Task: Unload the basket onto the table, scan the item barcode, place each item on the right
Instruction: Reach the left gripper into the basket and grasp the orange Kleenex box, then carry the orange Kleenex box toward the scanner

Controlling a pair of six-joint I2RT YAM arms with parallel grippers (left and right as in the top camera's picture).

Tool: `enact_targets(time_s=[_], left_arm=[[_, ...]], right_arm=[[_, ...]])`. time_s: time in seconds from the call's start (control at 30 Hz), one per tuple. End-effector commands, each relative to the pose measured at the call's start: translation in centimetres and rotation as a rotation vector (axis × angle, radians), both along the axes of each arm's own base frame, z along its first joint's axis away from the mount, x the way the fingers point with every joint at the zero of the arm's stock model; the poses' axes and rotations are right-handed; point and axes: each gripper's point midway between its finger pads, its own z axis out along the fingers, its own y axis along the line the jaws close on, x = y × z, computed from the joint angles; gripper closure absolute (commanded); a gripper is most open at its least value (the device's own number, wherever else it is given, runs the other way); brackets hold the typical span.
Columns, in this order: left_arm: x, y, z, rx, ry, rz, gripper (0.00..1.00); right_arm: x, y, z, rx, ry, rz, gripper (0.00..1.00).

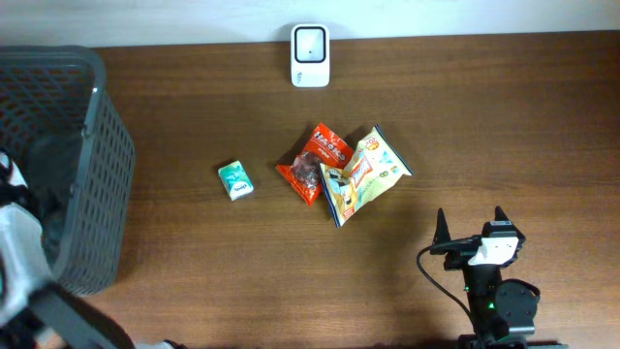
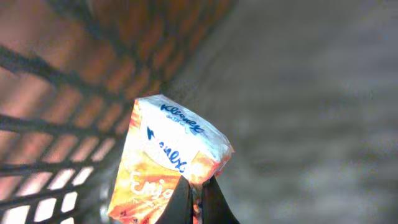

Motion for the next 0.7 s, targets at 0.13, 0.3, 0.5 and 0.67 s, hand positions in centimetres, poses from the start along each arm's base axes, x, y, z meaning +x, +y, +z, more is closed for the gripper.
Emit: enact_targets(time_s=[0.13, 0.3, 0.5, 0.67], left_arm=[[1.7, -12.3, 20.1, -0.073, -0.676, -0.374, 1.0], [-1.7, -18.9, 26.9, 0.02, -0.836, -0.514, 1.0], [-3.6, -30.5, 27.7, -0.151, -0.865, -0.88, 1.0], [-2.7, -36.4, 23.1, -0.321, -0.68, -1.047, 1.0]], right_arm=[[0.0, -0.3, -0.3, -0.002, 0.004, -0.015, 0.02], [0.0, -0.3, -0.4, -0.002, 0.005, -0.015, 0.01], [0.0, -0.3, -0.4, -0.002, 0.005, -0.015, 0.02], [0.0, -0.3, -0.3, -0.002, 0.004, -0.015, 0.01]])
